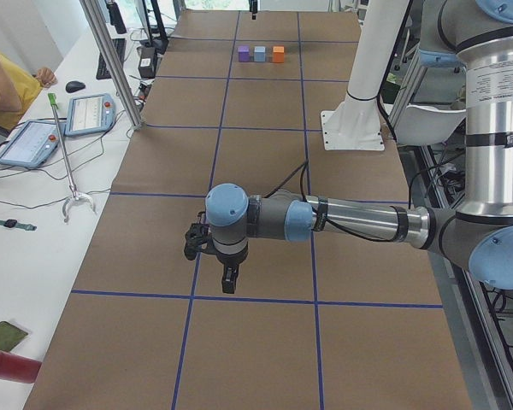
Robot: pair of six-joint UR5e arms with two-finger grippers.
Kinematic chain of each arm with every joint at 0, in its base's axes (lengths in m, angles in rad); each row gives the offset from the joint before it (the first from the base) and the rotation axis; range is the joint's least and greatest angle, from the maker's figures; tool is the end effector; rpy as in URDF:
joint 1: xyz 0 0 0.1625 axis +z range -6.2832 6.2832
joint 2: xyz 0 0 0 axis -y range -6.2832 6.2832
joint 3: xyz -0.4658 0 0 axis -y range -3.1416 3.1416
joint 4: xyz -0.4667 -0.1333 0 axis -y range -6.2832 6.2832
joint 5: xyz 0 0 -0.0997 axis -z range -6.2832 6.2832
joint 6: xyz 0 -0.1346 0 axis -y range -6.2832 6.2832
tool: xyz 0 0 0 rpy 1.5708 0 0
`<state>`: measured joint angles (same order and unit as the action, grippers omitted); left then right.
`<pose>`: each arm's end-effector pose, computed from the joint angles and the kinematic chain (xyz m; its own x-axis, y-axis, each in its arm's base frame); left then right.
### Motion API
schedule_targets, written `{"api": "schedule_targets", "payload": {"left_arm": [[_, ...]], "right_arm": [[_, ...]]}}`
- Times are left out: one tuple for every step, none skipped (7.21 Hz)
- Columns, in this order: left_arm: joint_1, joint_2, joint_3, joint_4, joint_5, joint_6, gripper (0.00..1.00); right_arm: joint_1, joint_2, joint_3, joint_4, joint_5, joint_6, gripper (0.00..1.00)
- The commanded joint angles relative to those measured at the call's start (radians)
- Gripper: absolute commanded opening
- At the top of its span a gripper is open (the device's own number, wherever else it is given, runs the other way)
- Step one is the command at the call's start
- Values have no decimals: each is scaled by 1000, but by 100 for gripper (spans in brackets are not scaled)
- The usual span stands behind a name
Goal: Place blue block between orange and purple blocks
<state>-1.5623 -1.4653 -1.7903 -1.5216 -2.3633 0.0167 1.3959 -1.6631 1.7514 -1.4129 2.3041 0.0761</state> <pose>-0.0330 -0.5205 0.6605 0.7014 0.0687 -0.7094 -0.0202 0.9969 0.0766 -0.0519 -0.5422 0.6579 0.7140 -0.2165 0.6658 0.1148 0.9743 0.1937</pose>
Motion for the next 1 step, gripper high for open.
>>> {"api": "schedule_targets", "payload": {"left_arm": [[1, -3, -9, -2, -1, -6, 100]], "right_arm": [[0, 0, 0, 0, 1, 1, 100]]}}
